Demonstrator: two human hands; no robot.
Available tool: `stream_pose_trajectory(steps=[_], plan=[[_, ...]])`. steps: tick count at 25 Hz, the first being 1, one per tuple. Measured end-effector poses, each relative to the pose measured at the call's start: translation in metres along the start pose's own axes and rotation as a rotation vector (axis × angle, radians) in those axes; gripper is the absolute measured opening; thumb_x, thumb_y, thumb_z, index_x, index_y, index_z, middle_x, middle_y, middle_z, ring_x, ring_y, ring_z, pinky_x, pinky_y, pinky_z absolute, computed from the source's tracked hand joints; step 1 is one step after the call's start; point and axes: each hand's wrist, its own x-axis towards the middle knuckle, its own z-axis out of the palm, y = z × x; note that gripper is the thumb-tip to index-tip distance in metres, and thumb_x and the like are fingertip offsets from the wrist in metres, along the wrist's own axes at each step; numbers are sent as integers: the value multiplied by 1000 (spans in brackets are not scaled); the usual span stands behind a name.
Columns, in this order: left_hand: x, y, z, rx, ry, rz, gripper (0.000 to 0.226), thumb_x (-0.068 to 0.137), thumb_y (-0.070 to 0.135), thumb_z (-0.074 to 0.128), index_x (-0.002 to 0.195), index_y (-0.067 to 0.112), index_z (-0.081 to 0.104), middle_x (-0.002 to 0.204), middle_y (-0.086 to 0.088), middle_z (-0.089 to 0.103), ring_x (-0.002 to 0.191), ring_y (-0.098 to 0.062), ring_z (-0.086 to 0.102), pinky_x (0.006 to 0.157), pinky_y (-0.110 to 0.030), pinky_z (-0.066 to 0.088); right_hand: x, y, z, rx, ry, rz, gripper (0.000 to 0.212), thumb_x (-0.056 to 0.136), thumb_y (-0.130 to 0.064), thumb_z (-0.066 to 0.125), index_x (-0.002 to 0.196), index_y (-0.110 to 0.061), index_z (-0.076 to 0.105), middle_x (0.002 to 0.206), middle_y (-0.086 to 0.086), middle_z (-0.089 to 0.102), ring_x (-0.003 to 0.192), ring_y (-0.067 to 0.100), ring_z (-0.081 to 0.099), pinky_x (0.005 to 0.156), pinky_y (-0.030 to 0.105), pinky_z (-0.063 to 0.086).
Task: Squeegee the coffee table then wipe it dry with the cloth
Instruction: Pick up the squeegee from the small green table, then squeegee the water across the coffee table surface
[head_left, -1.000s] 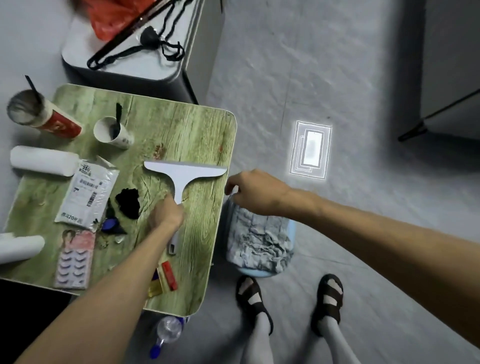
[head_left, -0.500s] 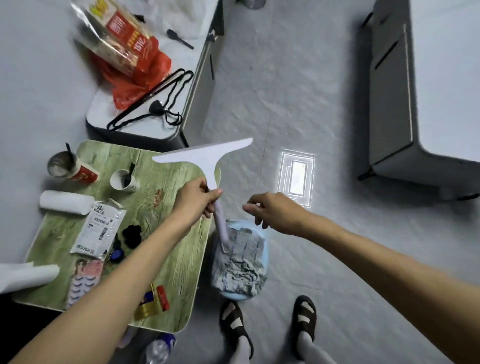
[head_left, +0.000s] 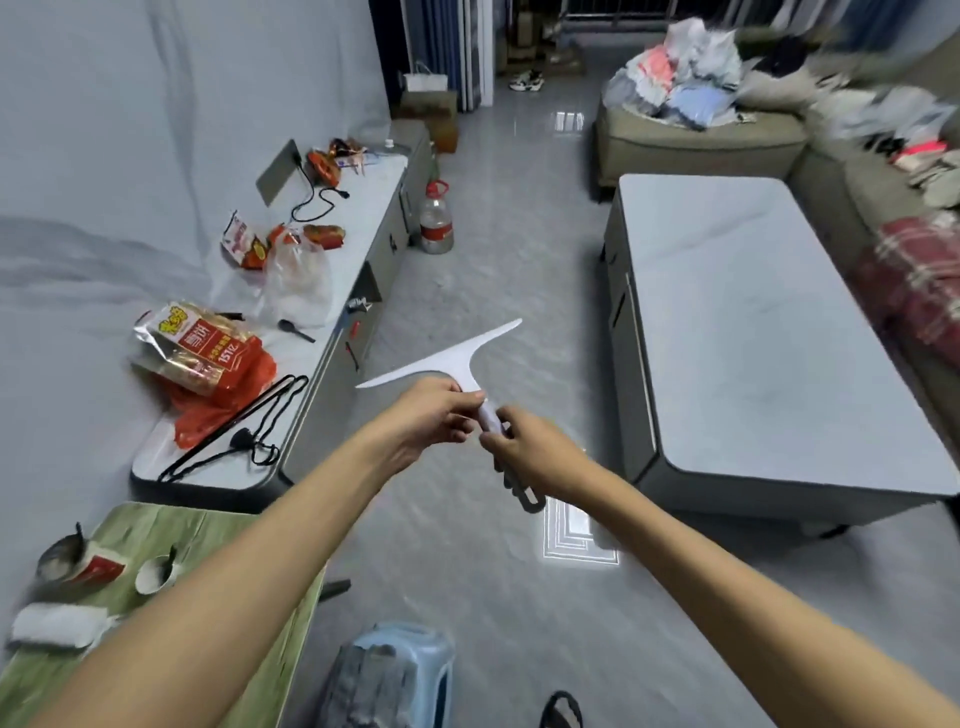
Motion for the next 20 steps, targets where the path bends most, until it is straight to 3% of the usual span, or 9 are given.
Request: stream_pose_trajectory(steps=[4,7,9,11,14,17,20], plan=[[46,75,53,323,-43,78,12,93,23,59,93,11,63,86,-7,66,56,-15,56,51,-21,39,13,24,-102,-29,191,53,15,89,-24,46,90,-10,51,85,16,65,68,33,59,61,39,49],[108,117,81,581,-24,185,15,91,22,59,102,12,63,90,-7,67,58,-16,58,49,-20,40,44,60,-173,-123,275,132,18,90,-31,53,92,-13,51,94,15,64,80,33,59,62,34,43],[160,139,89,824,-32,238,19,89,30,61,103,18,65,91,-3,71,62,-17,66,51,-22,46,78,83,-215,-97,271,225,23,90,-30,54,100,-10,51,95,16,62,70,31,58,50,29,43],[225,160,93,1049,-98,240,27,87,40,61,108,23,63,94,-2,73,70,-18,71,64,-31,56,123,106,-257,-90,257,286,25,91,-28,49,102,-5,51,94,20,63,60,30,57,42,27,43],[322,200,101,1301,-223,256,41,87,45,59,121,23,59,109,-4,71,83,-20,64,84,-36,54,185,121,-320,-20,284,324,36,93,-38,44,91,-4,52,87,23,65,52,28,54,41,29,39],[414,267,115,1390,-311,328,44,88,46,59,125,24,56,115,-1,69,87,-18,56,86,-34,50,242,119,-392,30,342,363,45,93,-55,40,74,-15,50,72,12,61,43,22,49,34,19,29],[490,334,133,1384,-311,450,39,88,46,58,121,26,56,115,1,70,95,-19,54,90,-37,48,293,123,-457,52,353,412,42,96,-48,37,77,-13,48,71,9,61,33,14,44,34,15,27]])
